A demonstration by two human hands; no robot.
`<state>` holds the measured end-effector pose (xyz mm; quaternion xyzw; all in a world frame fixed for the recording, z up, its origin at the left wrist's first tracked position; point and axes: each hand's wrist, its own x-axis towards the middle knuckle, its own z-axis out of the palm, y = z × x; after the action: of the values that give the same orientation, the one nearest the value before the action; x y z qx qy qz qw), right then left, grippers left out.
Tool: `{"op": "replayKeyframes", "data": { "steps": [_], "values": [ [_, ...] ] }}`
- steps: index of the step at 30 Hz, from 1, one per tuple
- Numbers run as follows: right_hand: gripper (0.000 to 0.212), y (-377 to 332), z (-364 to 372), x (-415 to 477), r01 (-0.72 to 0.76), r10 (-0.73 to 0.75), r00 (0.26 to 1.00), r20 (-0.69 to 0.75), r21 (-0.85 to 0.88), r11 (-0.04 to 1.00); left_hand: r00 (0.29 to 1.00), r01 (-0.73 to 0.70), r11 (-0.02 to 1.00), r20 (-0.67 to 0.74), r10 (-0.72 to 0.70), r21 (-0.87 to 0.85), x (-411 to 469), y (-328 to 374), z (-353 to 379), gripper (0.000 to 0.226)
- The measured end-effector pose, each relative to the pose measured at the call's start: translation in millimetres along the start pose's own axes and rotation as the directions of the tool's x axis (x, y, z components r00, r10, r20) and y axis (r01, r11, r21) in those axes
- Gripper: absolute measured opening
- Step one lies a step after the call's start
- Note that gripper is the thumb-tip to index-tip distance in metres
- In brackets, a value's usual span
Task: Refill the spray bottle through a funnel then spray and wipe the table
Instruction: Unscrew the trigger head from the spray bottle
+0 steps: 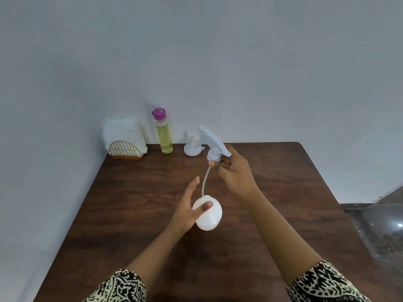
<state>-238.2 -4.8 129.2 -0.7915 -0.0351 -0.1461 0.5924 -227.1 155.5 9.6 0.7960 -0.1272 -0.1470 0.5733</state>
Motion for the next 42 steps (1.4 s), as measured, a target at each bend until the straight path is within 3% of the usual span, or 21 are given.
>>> {"op": "replayKeyframes", "data": {
  "steps": [4, 6, 11, 25, 34, 42],
  "values": [
    [0.022, -2.8, -3.3, 6.2, 0.003, -0.003, 0.999, -0.032, -0.011, 1.000, 0.999, -0.037, 0.994, -0.009, 0.037, -0.102, -2.5, 15.8, -3.9, 0.024],
    [0.022, -3.5, -5.4, 11.6, -0.017, 0.017, 0.998, -0.058, 0.013, 1.000, 0.999, -0.023, 0.994, -0.036, 0.019, -0.109, -3.9, 17.8, -4.0, 0.015],
    [0.027, -6.7, -8.6, 31.5, -0.055, 0.064, 0.992, -0.110, 0.076, 0.996, 0.999, -0.011, 0.995, -0.053, 0.006, -0.099, 0.4, 30.2, -6.7, 0.018],
    [0.041, -16.1, 6.0, 105.5, -0.232, 0.265, 0.956, -0.125, 0.231, 0.945, 0.993, 0.044, 0.948, -0.093, -0.076, -0.315, 21.6, 73.5, -36.0, 0.008],
    [0.028, -5.8, 21.4, 132.7, -0.334, 0.353, 0.932, -0.076, 0.194, 0.922, 0.978, 0.164, 0.915, -0.059, -0.199, -0.368, 21.8, 78.0, -47.6, 0.012],
    [0.028, -4.9, 33.0, 141.8, -0.362, 0.380, 0.923, -0.059, 0.205, 0.909, 0.962, 0.234, 0.924, -0.063, -0.264, -0.303, 15.0, 71.7, -38.5, 0.016]
  ]
}}
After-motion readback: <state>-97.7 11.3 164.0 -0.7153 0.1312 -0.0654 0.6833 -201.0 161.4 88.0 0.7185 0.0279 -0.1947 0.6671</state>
